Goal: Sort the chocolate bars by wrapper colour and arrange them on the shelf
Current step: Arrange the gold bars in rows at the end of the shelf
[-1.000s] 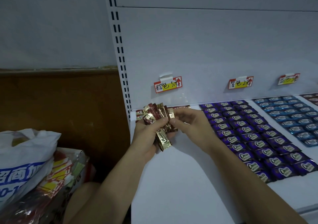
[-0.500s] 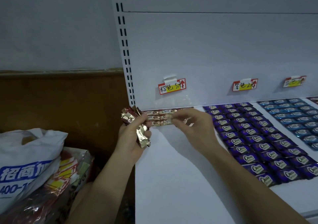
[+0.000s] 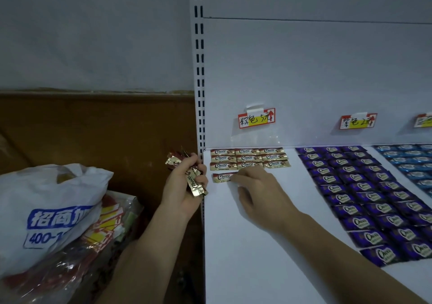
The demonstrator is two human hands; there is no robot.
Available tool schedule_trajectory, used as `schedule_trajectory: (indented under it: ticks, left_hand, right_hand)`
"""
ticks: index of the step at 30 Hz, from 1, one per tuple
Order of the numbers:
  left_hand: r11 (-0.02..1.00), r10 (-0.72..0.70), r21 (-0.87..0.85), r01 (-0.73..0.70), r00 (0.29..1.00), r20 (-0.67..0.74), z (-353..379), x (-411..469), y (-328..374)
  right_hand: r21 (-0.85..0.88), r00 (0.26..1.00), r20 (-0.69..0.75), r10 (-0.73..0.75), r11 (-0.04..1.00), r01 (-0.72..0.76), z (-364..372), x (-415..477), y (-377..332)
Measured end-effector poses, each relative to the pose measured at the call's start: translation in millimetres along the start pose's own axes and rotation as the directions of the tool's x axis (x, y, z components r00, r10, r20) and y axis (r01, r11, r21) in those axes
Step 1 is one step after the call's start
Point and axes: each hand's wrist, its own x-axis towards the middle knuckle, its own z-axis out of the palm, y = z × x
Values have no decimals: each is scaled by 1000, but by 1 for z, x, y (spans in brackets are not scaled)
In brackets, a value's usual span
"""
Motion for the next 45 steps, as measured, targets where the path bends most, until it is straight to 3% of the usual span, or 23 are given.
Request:
schedule_trajectory:
  ticks: [4,14,19,21,23,27,30,32,38,41,43,45]
  left_hand:
    - [1000,13,-27,-13,1000,2,3,0,-1]
    - [999,25,-42,-26,999,-20,9,-4,-3]
    - [999,6,51,-6,1000,12,8,-6,-5]
    - [986,49,162,-49,999,3,9,-7,-7]
    - [940,111,326,-102,994,-11,12,-9,-11]
    - [780,158,598,-183,983,95,19,-14,-20]
    - [662,134,710,-242,969,206,26,-17,-27]
    - [638,119,726,-258,964,239,30,-18,-31]
    - [680,118,699,-222,974,195,29,-18,-36]
    - [720,159,658,-220,976,152,27,-15,-31]
    - [682,231,692,-239,967,106,22,-9,-23]
    - [621,286,738,-262,953,98,16,-2,-15]
  right_hand:
    - [-91,998,45,-32,995,36,1,2,2]
    - [-135,997,71,-32,990,41,-1,2,-1]
    - [-96,997,65,-39,994,46,-2,3,-1]
    - [41,1000,-3,-25,999,25,-5,5,-1]
    - [319,990,-99,98,946,-62,-14,8,-3]
    - [711,926,-105,363,678,-185,-33,17,-2]
    - [797,930,-59,363,578,-175,-42,16,1]
    - [821,937,-39,348,545,-169,-45,14,4]
    - [864,952,44,302,468,-189,-50,14,8]
    - [890,910,21,415,406,-206,-51,16,15]
    - [826,895,-29,444,515,-229,-51,15,29]
    - [621,924,-61,378,739,-262,-46,12,38]
